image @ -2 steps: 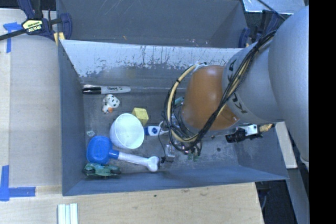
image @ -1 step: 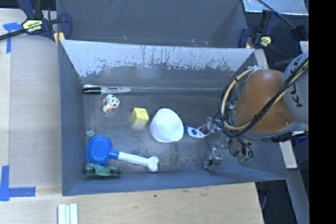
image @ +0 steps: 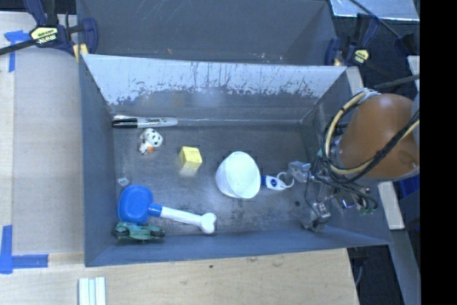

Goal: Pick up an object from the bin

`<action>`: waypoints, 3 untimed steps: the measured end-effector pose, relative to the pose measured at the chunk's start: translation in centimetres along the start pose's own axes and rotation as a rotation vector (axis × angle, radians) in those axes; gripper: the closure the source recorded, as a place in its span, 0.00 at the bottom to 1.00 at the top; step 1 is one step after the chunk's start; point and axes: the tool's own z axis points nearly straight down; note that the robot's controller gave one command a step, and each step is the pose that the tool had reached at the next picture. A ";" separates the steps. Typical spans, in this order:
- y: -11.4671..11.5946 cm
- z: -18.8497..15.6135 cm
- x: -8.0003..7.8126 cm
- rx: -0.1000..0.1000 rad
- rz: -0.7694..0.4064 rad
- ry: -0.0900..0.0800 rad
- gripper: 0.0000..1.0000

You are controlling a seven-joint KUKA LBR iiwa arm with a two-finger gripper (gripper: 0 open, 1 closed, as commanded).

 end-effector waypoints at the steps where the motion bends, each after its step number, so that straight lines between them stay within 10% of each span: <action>1: 0.1 0.0 0.0 -0.002 0.000 0.001 1.00; 2: -0.5 0.1 -3.3 0.000 -0.126 -0.005 1.00; 3: 0.8 -14.2 -6.9 0.006 -0.192 -0.018 1.00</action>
Offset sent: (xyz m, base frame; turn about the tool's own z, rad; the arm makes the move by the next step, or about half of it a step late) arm 0.0000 0.0000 0.0000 0.0000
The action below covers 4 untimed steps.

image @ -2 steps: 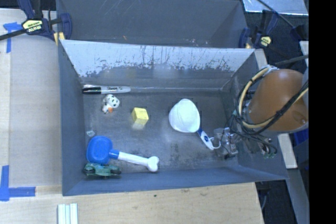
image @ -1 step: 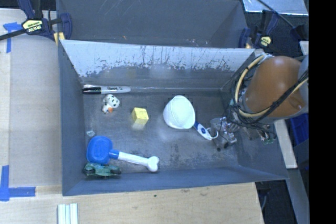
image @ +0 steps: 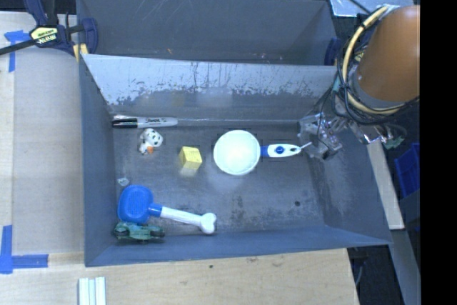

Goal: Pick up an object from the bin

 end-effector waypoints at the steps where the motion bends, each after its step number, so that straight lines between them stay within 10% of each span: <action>1: -4.7 13.0 1.5 -0.003 -0.173 0.002 1.00; 2: -3.7 14.2 0.9 0.001 0.101 -0.003 1.00; 3: -3.0 -3.7 0.2 0.008 0.085 -0.015 1.00; 4: -1.4 -0.1 2.8 0.008 -0.022 -0.015 1.00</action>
Offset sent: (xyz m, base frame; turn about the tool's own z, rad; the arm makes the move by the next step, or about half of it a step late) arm 0.0095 -0.0488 -0.1256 -0.1758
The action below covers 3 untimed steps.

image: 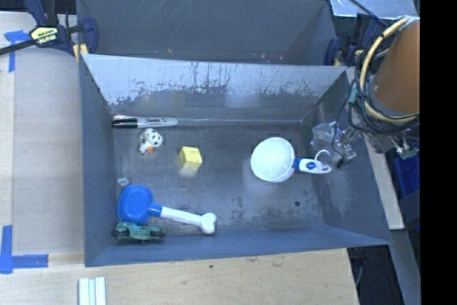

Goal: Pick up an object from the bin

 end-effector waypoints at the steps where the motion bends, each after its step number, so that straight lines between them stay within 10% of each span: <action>1: 0.0 3.7 1.6 0.000 0.140 0.001 1.00; 3: -0.9 13.7 -2.9 -0.002 0.562 0.002 1.00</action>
Offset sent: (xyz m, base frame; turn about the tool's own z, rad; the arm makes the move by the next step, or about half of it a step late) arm -0.0131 -0.0063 -0.0369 0.1398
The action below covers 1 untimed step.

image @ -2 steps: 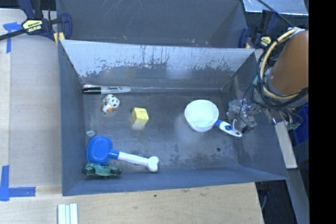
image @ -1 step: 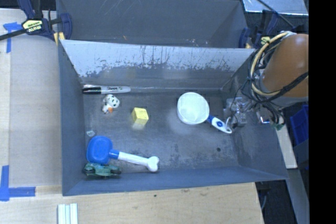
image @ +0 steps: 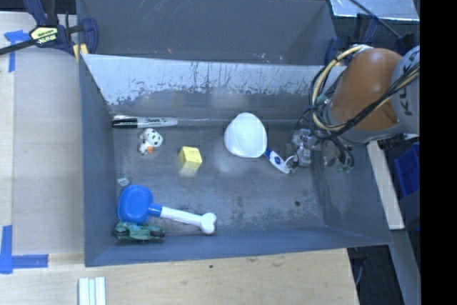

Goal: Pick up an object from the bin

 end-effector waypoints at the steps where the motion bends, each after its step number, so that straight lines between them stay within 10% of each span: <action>1: -4.7 0.3 8.1 0.002 0.080 -0.003 1.00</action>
Offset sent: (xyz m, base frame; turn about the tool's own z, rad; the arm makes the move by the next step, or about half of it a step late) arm -0.0854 -0.0316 -0.0081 0.0737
